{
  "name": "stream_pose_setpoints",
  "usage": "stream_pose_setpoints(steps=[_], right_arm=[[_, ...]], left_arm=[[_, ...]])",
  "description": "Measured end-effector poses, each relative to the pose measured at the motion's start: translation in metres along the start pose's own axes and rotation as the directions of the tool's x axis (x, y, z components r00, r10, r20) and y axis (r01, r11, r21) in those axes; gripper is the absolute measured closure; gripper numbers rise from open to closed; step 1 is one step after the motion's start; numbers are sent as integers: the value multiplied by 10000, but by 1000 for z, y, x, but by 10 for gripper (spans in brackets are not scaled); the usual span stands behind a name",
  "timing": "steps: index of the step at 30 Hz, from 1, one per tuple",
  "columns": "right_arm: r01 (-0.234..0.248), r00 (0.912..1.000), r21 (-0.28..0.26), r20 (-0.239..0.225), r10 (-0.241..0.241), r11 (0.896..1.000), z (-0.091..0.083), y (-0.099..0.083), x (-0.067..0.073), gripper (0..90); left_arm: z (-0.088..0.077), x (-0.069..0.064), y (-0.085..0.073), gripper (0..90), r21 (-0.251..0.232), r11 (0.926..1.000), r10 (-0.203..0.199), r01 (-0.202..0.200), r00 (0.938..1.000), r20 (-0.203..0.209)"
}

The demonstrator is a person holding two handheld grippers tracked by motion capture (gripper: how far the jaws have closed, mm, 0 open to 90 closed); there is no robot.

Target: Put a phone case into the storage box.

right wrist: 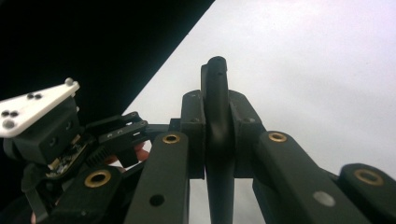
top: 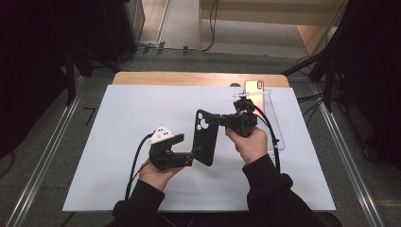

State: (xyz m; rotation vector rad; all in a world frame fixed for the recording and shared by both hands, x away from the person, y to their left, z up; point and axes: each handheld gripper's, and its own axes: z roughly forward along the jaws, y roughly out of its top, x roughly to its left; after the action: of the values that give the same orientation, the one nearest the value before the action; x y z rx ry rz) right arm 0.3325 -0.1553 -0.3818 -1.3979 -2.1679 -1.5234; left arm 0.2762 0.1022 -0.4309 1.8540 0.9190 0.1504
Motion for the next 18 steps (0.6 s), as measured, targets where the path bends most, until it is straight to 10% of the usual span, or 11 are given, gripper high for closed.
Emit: stream_pose_setpoints(steps=[18], right_arm=[[2430,9700,382,16,-2432,9693,-10,-10,6,766]], left_arm=[[-11,16,18,250,1309,9907,306,-379,9979,568]])
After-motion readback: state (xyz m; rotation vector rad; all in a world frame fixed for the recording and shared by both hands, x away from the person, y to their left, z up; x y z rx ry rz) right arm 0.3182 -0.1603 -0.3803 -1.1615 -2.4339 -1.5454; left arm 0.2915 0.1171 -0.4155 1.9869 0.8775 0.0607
